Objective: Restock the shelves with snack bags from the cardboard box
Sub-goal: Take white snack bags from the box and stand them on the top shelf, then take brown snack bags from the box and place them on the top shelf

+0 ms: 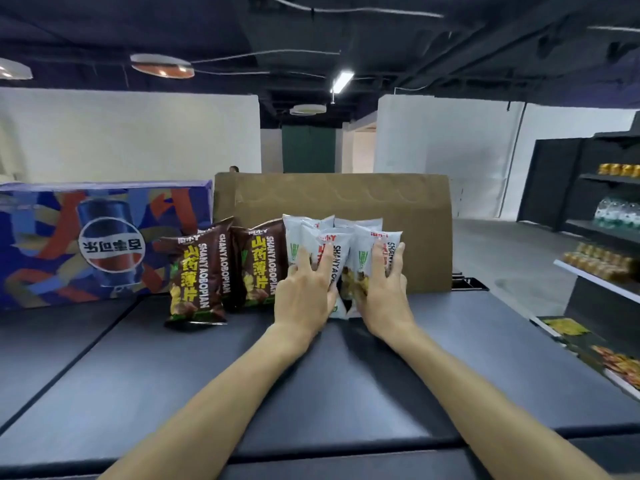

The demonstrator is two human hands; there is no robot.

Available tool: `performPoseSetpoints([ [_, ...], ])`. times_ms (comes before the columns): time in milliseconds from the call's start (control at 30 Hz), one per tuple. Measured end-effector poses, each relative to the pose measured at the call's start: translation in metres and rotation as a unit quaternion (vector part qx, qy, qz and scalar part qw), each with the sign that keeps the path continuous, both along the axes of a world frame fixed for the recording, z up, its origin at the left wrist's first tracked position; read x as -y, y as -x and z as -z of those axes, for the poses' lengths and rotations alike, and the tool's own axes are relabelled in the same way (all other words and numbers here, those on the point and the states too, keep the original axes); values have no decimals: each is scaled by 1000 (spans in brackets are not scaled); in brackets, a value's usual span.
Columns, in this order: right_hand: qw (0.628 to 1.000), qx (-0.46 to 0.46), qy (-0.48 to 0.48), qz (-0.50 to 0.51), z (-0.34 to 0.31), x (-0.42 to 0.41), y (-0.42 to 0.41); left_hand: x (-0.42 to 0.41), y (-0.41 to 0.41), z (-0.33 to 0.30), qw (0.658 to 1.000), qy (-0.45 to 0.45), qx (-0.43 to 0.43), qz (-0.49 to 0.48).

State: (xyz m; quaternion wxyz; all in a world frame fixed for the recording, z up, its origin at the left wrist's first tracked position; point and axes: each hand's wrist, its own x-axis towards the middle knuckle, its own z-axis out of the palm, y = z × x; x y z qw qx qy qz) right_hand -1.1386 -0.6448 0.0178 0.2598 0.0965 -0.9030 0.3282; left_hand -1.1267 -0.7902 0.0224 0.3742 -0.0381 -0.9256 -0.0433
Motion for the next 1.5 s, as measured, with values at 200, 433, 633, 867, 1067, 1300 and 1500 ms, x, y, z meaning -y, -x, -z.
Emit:
performPoseSetpoints([
  [200,996,-93,-11,-2,0,9,0,9,-1,-7,998,16,-62,7],
  [433,996,-43,-74,-32,23,14,18,7,3,13,998,46,-35,-18],
  [633,996,-28,-84,25,10,14,0,3,0,14,1000,2,-12,6],
  [867,991,-110,-70,29,-25,2,-43,5,-56,-13,998,32,-57,-5],
  [1067,980,-201,-7,7,-7,9,-157,17,-149,-20,998,2,39,58],
  [1300,988,-80,38,128,76,-29,-317,-27,-241,30,961,-17,129,245],
  [1500,968,28,50,243,126,-70,-400,-90,-290,92,926,-24,178,331],
])
